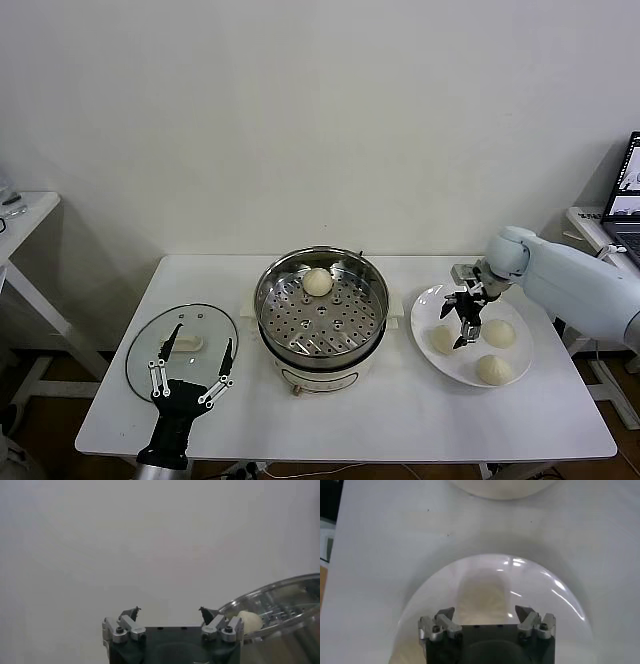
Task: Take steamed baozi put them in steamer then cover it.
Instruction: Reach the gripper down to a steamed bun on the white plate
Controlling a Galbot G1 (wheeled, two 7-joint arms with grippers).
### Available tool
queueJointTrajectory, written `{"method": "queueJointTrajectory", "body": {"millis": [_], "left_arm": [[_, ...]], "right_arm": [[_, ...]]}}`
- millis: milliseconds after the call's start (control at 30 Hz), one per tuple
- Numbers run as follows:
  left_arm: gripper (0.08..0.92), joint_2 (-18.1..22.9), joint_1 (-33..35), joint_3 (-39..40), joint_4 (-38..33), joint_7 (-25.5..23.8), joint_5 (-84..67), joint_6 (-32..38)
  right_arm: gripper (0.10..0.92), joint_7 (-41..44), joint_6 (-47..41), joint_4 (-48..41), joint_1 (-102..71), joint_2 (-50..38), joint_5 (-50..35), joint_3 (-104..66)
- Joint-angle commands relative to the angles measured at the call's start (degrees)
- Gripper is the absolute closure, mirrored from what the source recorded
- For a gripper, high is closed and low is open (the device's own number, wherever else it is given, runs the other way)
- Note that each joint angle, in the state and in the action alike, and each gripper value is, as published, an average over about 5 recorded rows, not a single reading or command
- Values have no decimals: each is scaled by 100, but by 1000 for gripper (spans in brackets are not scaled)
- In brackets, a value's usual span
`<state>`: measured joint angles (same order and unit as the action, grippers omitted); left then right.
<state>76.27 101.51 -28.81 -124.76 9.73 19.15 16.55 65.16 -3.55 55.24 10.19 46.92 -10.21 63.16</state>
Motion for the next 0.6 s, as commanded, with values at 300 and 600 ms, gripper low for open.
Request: {"method": "queueJointTrajectory", "body": {"millis": [300, 600], "left_arm": [[177, -3, 48, -54, -25, -4, -3, -7], [177, -24, 69, -32, -172, -7, -1, -93]], "right_arm": [[288, -221, -15, -157, -339, 119, 187, -192], [444, -139, 6, 200, 99, -103, 133, -52]]}}
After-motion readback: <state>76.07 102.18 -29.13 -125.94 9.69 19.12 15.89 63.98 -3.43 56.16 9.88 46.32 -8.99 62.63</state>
